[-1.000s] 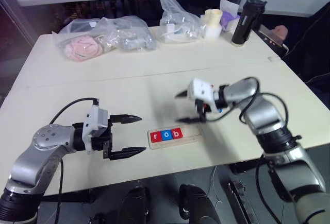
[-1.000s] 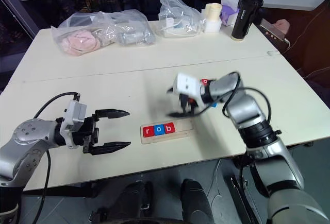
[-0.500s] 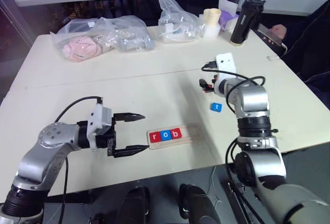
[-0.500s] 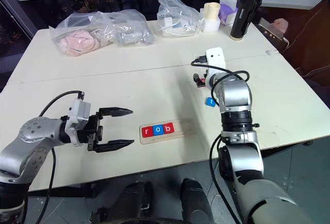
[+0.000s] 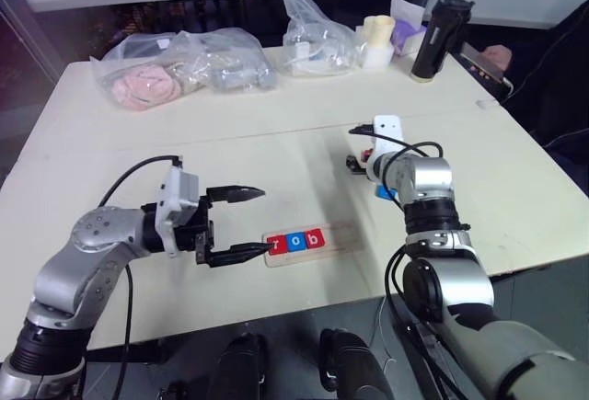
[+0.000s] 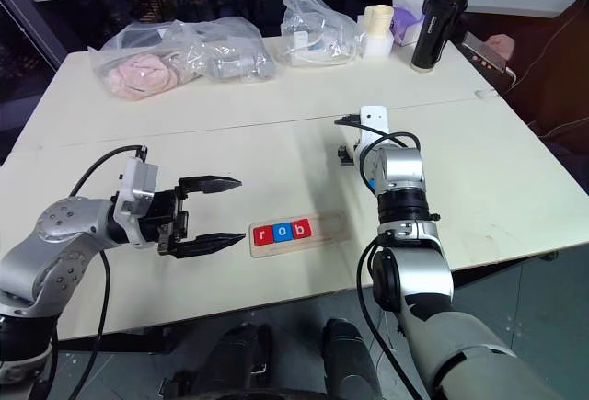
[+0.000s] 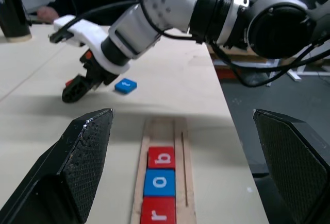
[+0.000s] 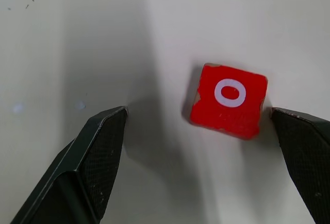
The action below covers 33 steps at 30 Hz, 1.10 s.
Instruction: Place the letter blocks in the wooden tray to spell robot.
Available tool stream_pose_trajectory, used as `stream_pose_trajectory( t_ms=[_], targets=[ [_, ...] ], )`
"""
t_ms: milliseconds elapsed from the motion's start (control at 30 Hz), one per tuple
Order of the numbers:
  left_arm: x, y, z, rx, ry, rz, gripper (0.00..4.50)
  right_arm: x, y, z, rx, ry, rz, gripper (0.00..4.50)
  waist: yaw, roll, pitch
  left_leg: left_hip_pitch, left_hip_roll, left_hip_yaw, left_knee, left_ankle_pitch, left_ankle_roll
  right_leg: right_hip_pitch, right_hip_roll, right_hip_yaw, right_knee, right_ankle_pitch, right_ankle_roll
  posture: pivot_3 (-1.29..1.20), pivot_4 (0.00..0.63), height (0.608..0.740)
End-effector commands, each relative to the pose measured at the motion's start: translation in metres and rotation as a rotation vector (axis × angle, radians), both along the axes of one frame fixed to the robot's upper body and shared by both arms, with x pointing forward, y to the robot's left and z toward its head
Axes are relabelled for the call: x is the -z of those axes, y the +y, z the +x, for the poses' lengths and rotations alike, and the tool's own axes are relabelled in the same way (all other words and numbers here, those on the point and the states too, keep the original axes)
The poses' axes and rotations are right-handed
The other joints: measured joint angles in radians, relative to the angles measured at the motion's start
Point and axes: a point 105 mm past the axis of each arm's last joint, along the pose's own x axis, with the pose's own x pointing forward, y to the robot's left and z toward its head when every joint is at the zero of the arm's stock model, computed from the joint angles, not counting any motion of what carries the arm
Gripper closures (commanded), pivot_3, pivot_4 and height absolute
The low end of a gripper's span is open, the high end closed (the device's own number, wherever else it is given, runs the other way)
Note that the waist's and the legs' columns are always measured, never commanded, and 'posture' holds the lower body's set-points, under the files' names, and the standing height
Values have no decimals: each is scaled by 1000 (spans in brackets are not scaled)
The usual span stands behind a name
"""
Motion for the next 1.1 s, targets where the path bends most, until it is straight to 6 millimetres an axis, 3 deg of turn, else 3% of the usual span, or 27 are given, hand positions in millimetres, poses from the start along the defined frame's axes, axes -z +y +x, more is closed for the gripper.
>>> stream_pose_trajectory(
  t_ms=[33,100,200,367,533,600,733,833,967,1100],
  targets=[
    [-11,1,-4,2,-40,-15,0,-3,-2,4,9,-14,7,19,0,0,0,0,0,0,0,0,0,0,0,0,0,0,0,0,150,740],
    [-11,2,-4,0,-38,-15,0,-1,-3,5,15,-9,10,19,0,0,0,0,0,0,0,0,0,1,0,0,0,0,0,0,150,740],
    [-10,4,-3,-12,-40,-10,0,0,-2,5,18,-8,13,893,0,0,0,1,0,0,0,0,0,1,0,0,0,0,0,0,150,740],
    [-7,13,1,-51,-51,10,0,-1,0,6,17,-10,19,3363,0,0,0,1,0,0,0,0,0,1,0,0,0,0,0,0,150,740],
    [-4,12,-1,-52,-47,10,0,-8,-8,1,13,-36,-22,3352,2,0,0,1,0,0,0,0,0,0,0,0,0,0,0,0,150,740],
    [-3,12,-2,-50,-46,12,0,-22,-13,-7,-17,-69,-47,3352,6,0,0,0,0,-1,0,0,0,0,0,0,-1,0,0,0,150,740],
    [-1,17,0,-62,-47,23,0,-48,-22,-39,-75,-86,-46,3352,8,1,1,-2,0,-1,0,0,0,-1,-1,0,-2,0,0,0,150,740],
    [1,25,6,-95,-68,47,0,-57,-32,-78,-124,-51,-41,3352,8,1,0,-2,0,-1,0,0,0,-1,-1,0,-2,0,0,0,150,740],
    [3,25,8,-100,-72,45,0,-49,-43,-109,-147,-41,-45,3352,7,1,0,-1,1,-2,-1,0,0,-1,0,-2,-2,-1,0,0,150,740],
    [4,21,9,-91,-70,31,0,-21,-44,-139,-191,9,-43,3352,7,1,1,-2,1,-2,-1,-1,0,-1,-1,-2,-3,-1,0,0,150,740]
  ],
)
